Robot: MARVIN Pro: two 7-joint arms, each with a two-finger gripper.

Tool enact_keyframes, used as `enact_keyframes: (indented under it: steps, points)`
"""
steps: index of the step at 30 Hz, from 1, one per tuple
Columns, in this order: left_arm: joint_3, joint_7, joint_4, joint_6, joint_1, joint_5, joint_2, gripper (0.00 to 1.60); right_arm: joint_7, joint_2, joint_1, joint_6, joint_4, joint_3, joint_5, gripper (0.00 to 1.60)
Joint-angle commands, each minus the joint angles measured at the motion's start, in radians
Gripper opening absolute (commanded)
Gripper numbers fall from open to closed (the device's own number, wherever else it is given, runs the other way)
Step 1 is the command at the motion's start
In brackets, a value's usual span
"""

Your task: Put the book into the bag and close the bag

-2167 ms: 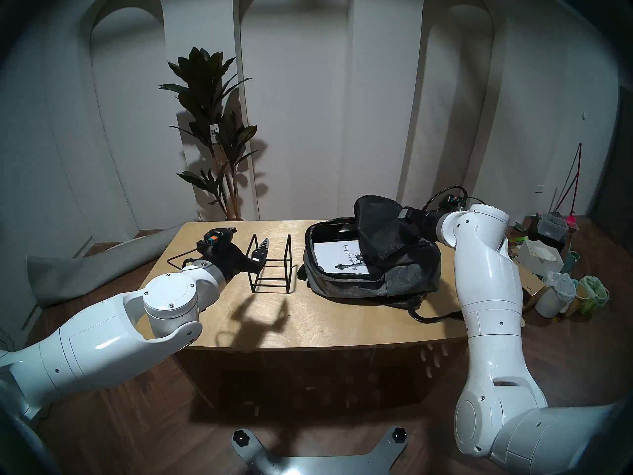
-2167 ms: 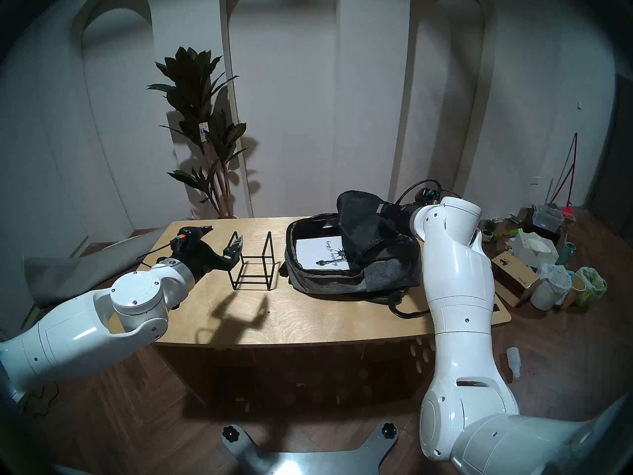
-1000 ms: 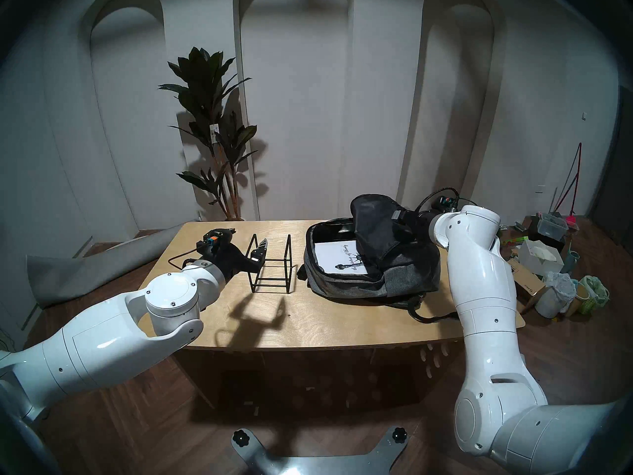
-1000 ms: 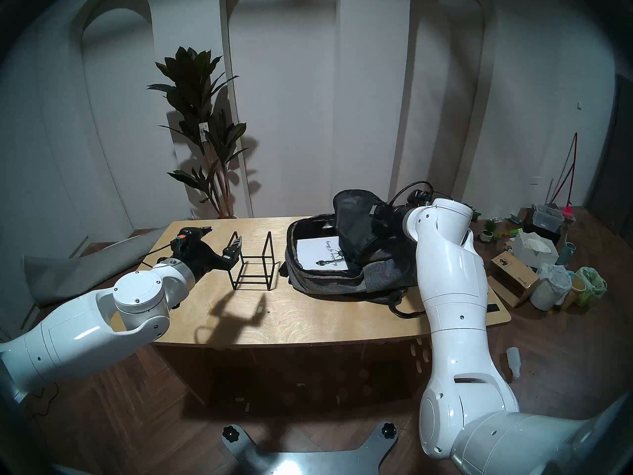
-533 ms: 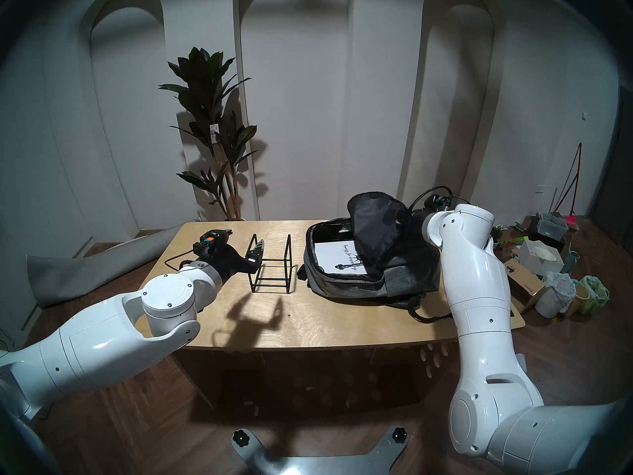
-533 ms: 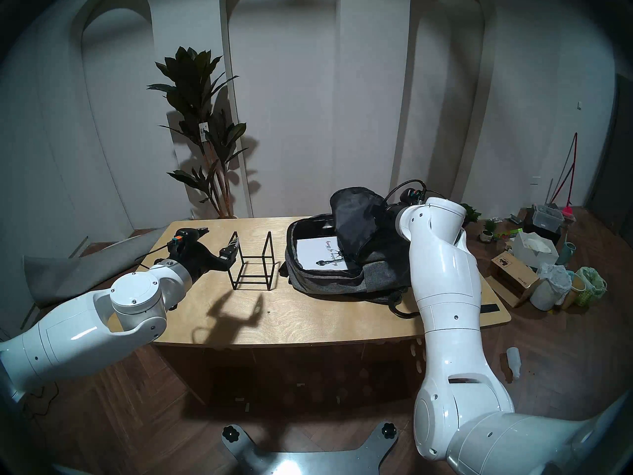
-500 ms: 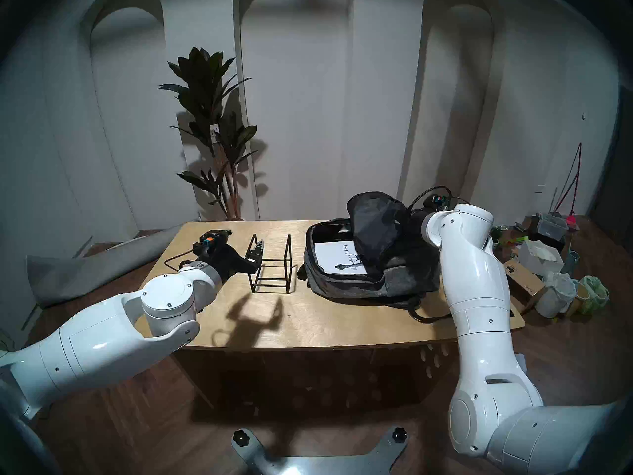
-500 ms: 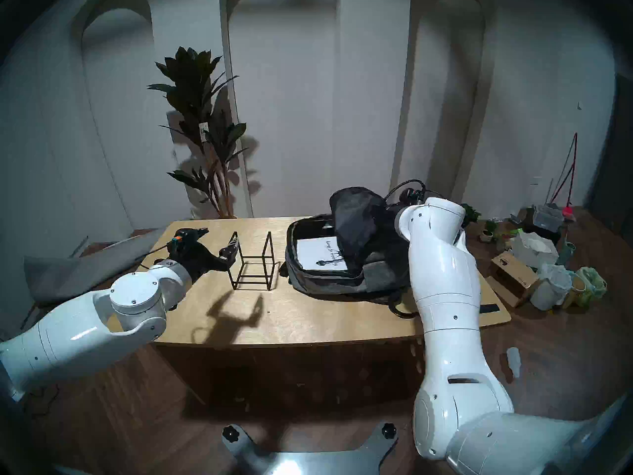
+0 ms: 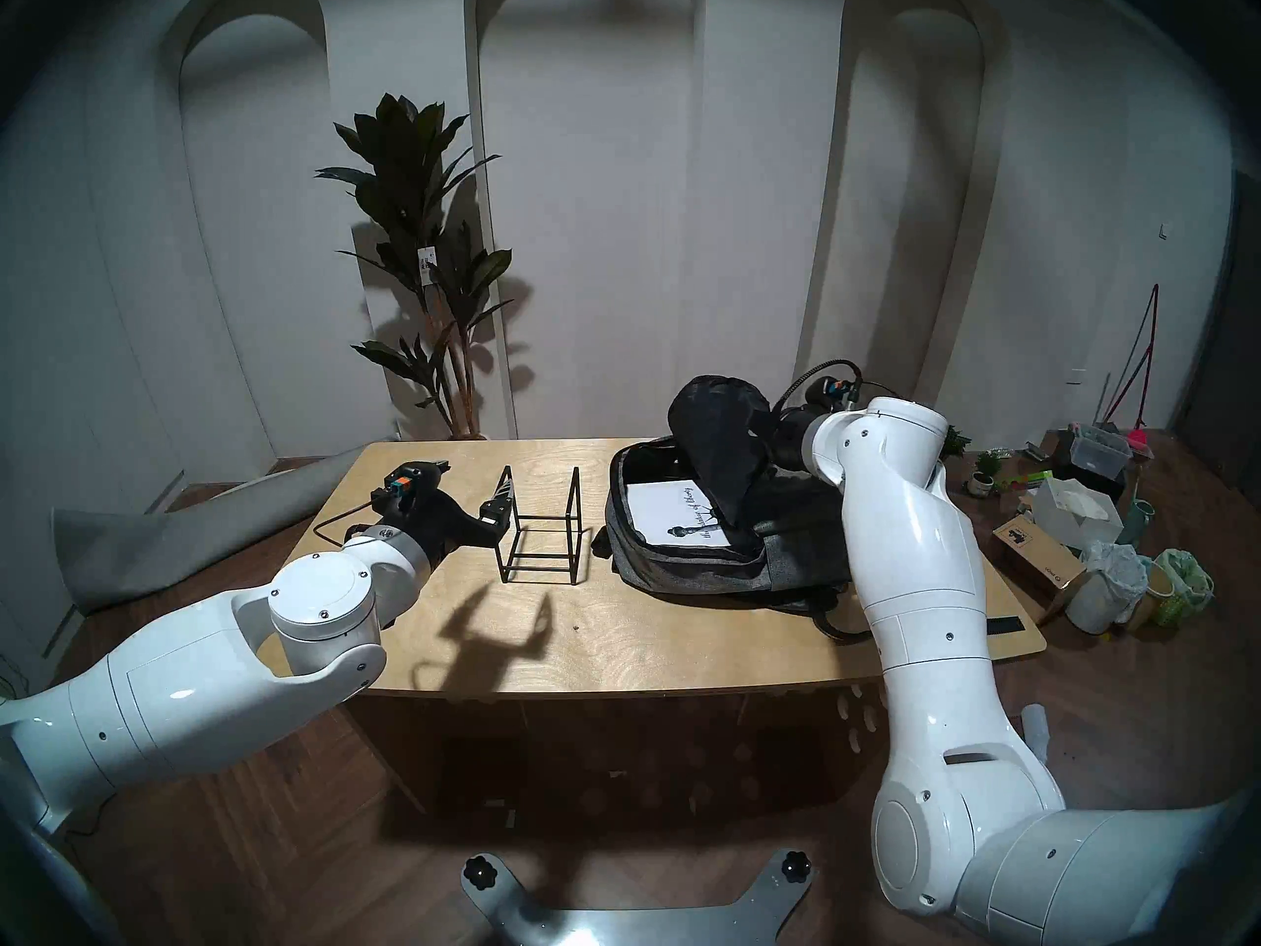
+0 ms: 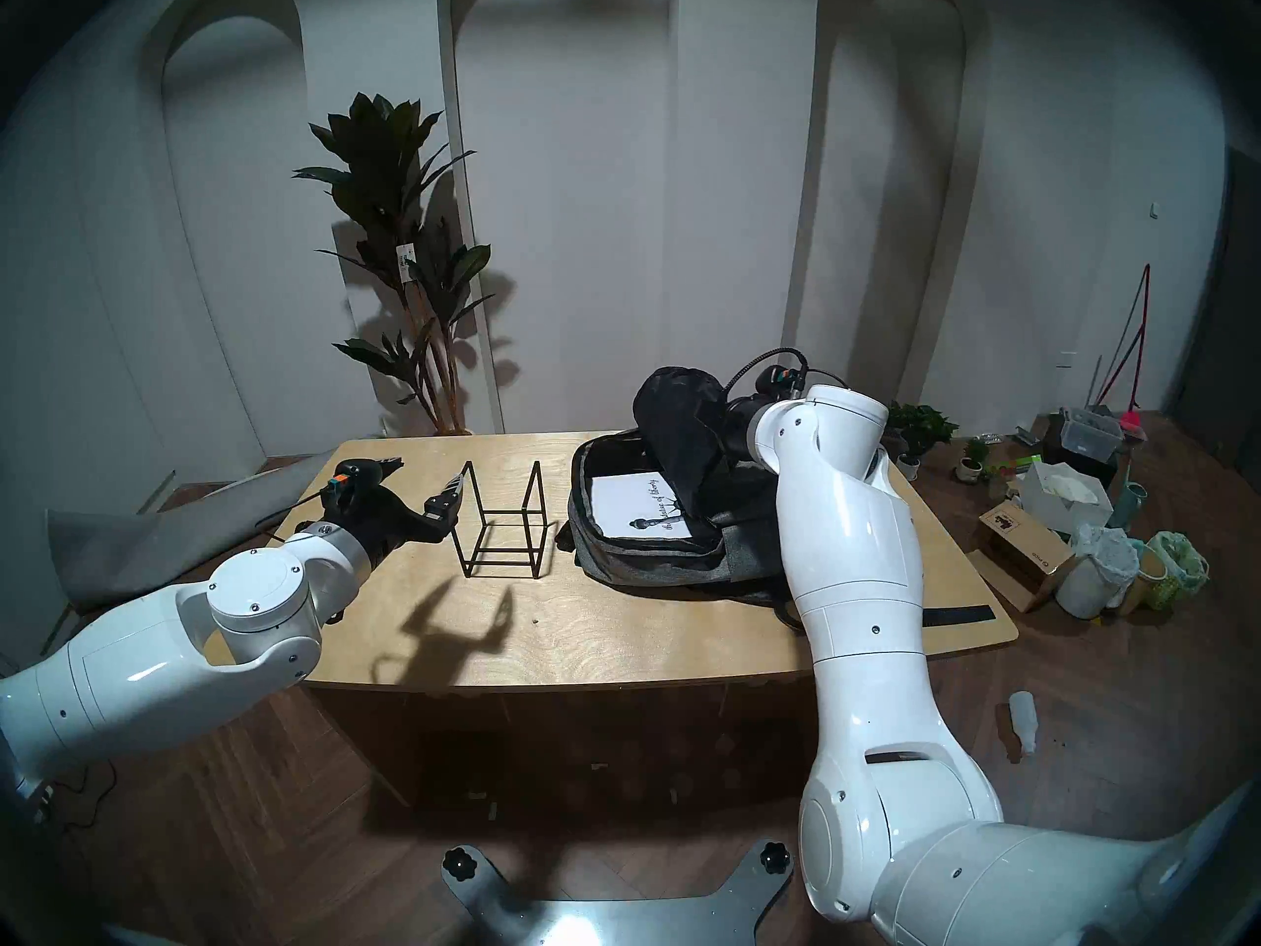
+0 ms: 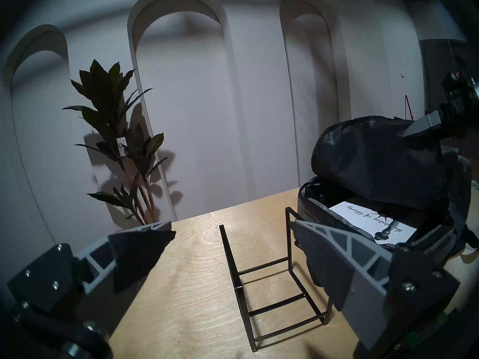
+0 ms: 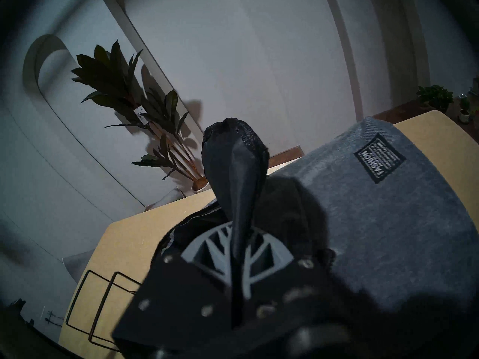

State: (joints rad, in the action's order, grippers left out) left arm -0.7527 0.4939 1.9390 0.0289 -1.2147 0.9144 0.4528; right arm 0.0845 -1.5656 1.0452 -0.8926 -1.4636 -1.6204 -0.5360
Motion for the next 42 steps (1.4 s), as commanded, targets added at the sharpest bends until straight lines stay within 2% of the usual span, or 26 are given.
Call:
enact_keyframes:
  steps: [1, 2, 4, 5, 6, 19, 24, 25, 31, 34, 37, 40, 42]
  points:
    - [-0.029, 0.028, 0.028, 0.069, -0.034, 0.016, -0.062, 1.60, 0.004, -0.047, -0.029, 0.028, -0.010, 0.067, 0.015, 0.56]
    - [-0.031, 0.035, 0.031, 0.078, -0.042, 0.021, -0.072, 1.60, 0.007, -0.052, -0.028, 0.029, -0.009, 0.079, 0.019, 0.59]
    - [-0.034, 0.045, 0.038, 0.095, -0.056, 0.028, -0.091, 1.60, 0.006, -0.061, -0.028, 0.035, -0.006, 0.105, 0.025, 0.77]
    - [-0.035, 0.050, 0.041, 0.104, -0.063, 0.032, -0.101, 1.60, 0.006, -0.067, -0.028, 0.037, -0.003, 0.114, 0.025, 1.31]
    - [-0.037, 0.057, 0.044, 0.114, -0.071, 0.037, -0.111, 1.60, 0.002, -0.073, -0.027, 0.043, -0.004, 0.128, 0.028, 1.59]
    - [-0.048, 0.117, 0.063, 0.238, -0.143, 0.083, -0.240, 1.60, -0.011, -0.155, -0.034, 0.089, -0.025, 0.262, 0.048, 1.60]
    - [-0.055, 0.129, 0.048, 0.312, -0.151, 0.069, -0.266, 1.60, -0.003, -0.146, -0.008, 0.191, -0.072, 0.303, 0.099, 1.60]
    - [-0.056, 0.127, 0.045, 0.327, -0.151, 0.066, -0.268, 1.60, -0.002, -0.143, -0.001, 0.184, -0.086, 0.305, 0.109, 1.60]
    - [-0.073, 0.125, 0.017, 0.423, -0.139, 0.030, -0.243, 1.60, -0.013, -0.097, 0.084, 0.278, -0.146, 0.302, 0.164, 1.60]
    - [-0.078, 0.125, -0.011, 0.441, -0.123, 0.001, -0.215, 1.60, -0.016, -0.074, 0.108, 0.325, -0.143, 0.284, 0.181, 1.60]
    - [-0.082, 0.119, -0.047, 0.458, -0.106, -0.042, -0.183, 1.60, -0.032, -0.077, 0.132, 0.379, -0.123, 0.246, 0.168, 1.60]
    - [-0.085, 0.122, -0.082, 0.454, -0.089, -0.077, -0.147, 1.60, -0.044, -0.068, 0.135, 0.416, -0.090, 0.229, 0.176, 1.60]
    - [-0.084, 0.111, -0.107, 0.451, -0.075, -0.108, -0.124, 1.60, -0.054, -0.068, 0.140, 0.468, -0.070, 0.216, 0.177, 1.60]
